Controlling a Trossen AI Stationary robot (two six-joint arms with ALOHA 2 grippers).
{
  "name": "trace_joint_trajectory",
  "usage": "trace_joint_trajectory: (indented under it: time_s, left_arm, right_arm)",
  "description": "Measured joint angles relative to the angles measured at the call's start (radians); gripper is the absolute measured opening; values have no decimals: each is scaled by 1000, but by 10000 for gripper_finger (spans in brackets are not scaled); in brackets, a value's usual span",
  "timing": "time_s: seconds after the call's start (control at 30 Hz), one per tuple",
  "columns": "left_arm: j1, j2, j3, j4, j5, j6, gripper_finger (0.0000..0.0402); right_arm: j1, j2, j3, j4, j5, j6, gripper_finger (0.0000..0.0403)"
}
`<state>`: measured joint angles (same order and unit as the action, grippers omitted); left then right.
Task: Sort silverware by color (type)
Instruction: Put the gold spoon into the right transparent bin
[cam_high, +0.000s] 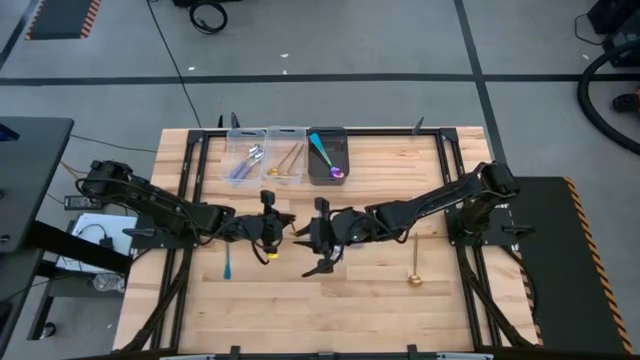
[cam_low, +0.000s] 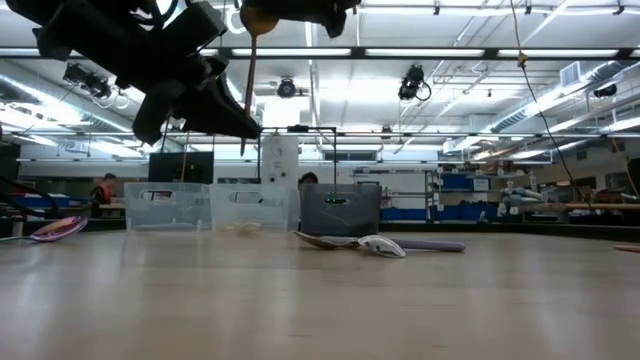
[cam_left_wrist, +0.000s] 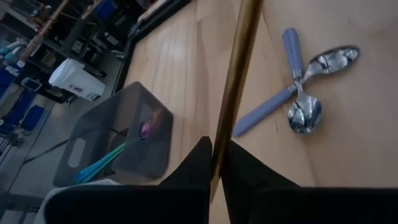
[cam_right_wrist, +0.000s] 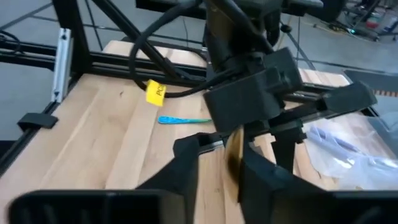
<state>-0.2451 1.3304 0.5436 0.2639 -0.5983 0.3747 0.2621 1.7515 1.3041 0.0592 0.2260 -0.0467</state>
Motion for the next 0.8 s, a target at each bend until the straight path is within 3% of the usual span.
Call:
trace_joint_trajectory:
  time_s: [0.17, 0.33, 0.57, 0.7, 0.8]
  left_arm:
    - [0, -2, 1, 13, -6, -4, 23]
    - [0, -2, 1, 9, -24, 19, 23]
    - [0, -2, 0, 12, -39, 193, 23]
    - [-1, -1, 0, 22, -39, 242, 23]
    - [0, -1, -1, 78, -38, 243, 23]
  right_arm:
    - [5, -71, 0, -66, -9, -13, 166]
    - [10, -122, -12, -158, -20, 25, 207]
    - [3, -133, -68, -188, 2, 103, 210]
    - [-2, -133, -120, -178, 71, 18, 207]
    - [-1, -130, -187, -65, 151, -81, 206]
